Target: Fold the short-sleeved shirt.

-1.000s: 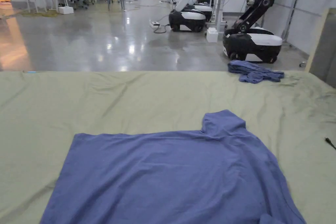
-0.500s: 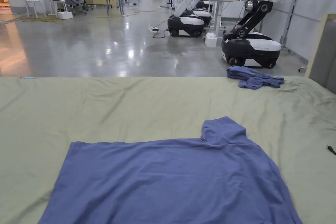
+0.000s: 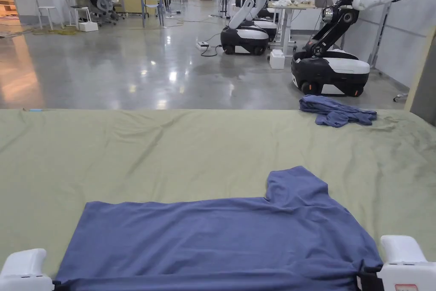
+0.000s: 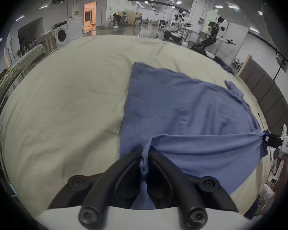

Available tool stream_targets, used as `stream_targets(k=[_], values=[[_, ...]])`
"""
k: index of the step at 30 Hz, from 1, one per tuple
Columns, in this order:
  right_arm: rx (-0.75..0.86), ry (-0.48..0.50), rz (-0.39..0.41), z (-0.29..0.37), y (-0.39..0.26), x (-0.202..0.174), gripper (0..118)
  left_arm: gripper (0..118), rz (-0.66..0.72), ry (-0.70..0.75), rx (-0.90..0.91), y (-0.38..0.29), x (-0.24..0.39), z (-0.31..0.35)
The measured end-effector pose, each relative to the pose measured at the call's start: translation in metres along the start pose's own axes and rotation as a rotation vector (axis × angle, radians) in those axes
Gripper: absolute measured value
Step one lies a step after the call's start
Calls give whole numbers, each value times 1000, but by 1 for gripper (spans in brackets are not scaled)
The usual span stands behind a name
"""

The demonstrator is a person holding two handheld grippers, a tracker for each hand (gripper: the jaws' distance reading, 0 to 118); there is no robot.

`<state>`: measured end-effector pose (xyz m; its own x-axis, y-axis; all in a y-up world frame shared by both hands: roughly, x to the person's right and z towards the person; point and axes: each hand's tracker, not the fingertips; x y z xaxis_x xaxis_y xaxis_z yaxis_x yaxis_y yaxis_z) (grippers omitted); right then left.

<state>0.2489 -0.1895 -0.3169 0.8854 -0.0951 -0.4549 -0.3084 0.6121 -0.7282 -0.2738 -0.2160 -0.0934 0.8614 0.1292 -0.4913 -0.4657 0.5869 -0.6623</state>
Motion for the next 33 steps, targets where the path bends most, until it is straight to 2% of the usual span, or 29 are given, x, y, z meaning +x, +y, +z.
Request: stream_targets(k=[4, 5, 6, 7, 8, 9, 10, 12, 13, 14, 15, 16, 17, 18, 19, 20, 22, 27, 31, 33], values=[[2, -4, -13, -24, -3, 16, 13, 5, 19, -25, 44, 4, -4, 0], [20, -12, -12, -22, -4, 17, 26, 9, 24, -26, 54, 4, -2, 6], [62, -57, -16, -15, -7, 15, 52, 26, 23, 4, 84, 5, -2, 13], [102, -71, -1, -6, -10, 16, 86, 60, 10, 36, 127, 5, -2, 23], [156, -82, 11, 7, -14, 16, 114, 100, -11, 27, 176, 3, -2, 36], [237, -83, 19, 24, -19, 15, 117, 105, -23, 18, 239, -1, -1, 53], [338, -100, 41, 59, -27, 0, 116, 104, -45, 6, 312, -6, 3, 74], [447, -104, 50, 92, -40, -8, 115, 104, -86, 16, 423, -17, 10, 104], [497, -95, 55, 110, -47, -13, 111, 103, -104, 1, 488, -28, 16, 125], [536, -78, 57, 121, -50, -12, 95, 97, -109, -7, 517, -36, 21, 136], [569, -62, 59, 132, -57, -16, 71, 82, -120, -17, 546, -43, 26, 147], [581, -62, 45, 141, -64, -22, 42, 59, -136, -27, 566, -51, 31, 155], [603, -68, 27, 148, -70, -26, 15, 17, -142, -13, 568, -59, 35, 162], [633, -70, 3, 150, -75, -27, 13, 3, -131, 1, 598, -68, 38, 167], [656, -84, -15, 156, -81, -31, 11, 3, -124, -12, 621, -76, 40, 174], [646, -50, -22, 160, -85, -33, 5, 3, -133, -26, 601, -79, 41, 179], [664, -41, -56, 166, -92, -38, 4, 0, -127, -40, 582, -85, 43, 187], [652, -71, -10, 174, -102, -46, 2, 0, -152, -65, 415, -77, 26, 192], [626, -53, -18, 173, -106, -45, 2, 0, -150, -118, 209, -45, 11, 173], [620, -62, -16, 171, -108, -46, 2, 3, -112, -111, 179, -32, 4, 155]])
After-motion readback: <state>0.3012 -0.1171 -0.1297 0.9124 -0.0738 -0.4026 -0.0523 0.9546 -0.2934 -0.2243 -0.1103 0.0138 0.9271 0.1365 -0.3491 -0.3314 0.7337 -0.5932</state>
